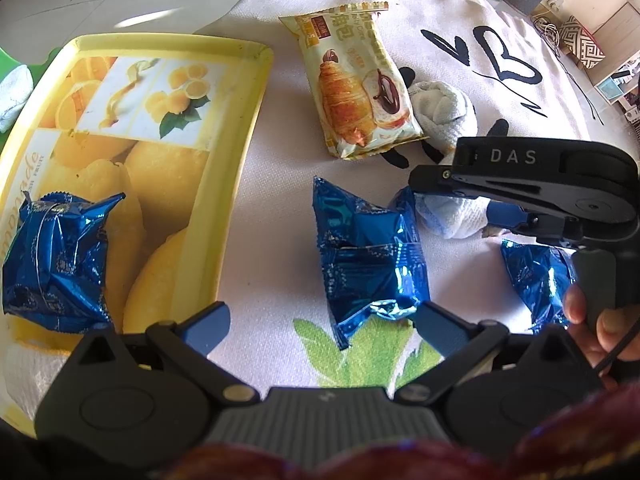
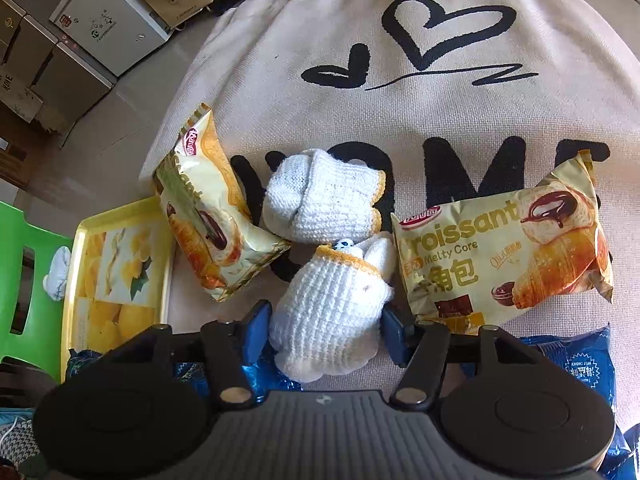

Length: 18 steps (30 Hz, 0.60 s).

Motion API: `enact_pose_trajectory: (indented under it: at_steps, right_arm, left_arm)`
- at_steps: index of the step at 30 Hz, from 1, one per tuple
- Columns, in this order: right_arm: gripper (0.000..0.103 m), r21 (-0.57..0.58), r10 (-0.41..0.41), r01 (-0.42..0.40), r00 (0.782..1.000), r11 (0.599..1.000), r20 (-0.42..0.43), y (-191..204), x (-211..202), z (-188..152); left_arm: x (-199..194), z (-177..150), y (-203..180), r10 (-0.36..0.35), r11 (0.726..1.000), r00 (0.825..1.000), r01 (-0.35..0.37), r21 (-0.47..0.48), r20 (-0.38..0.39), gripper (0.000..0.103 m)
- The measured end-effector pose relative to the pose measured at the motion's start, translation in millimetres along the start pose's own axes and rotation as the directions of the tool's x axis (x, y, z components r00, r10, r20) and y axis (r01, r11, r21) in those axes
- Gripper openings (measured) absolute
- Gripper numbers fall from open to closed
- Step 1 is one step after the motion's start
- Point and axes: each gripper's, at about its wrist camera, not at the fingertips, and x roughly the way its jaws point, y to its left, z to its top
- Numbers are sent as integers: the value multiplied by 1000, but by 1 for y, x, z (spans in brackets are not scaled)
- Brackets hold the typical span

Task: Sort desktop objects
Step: 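Lower the right gripper onto a white knitted glove and close it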

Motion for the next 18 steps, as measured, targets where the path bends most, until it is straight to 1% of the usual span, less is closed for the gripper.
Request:
enact_pose_trajectory:
  at_steps: [5, 8, 13, 16, 18]
  right_arm:
    - [58, -35, -3, 3, 1000, 999, -5, -4, -16, -4]
    - [58, -51, -8, 6, 999, 999, -34, -9, -21, -9]
    - [58, -107, -55, 50, 997, 993, -51, -15, -27, -17]
    - [58, -82, -47, 42, 997, 996, -65, -22, -27, -18]
    - [60, -73, -47, 42, 997, 996, -64, -23, -29, -19]
  left_arm:
    - [-1, 0, 1, -5, 1000, 1000, 5, -2, 6, 102]
    - [-2, 0, -1, -8, 1000, 1000, 8, 3, 10, 102]
    - [-3, 2, -6, -25, 1000, 999, 25, 8, 20, 102]
    - [-2, 4, -9, -23, 1000, 1000, 23, 12, 21, 102]
    - [0, 6, -9, -17, 1000, 1000, 17, 8, 18, 102]
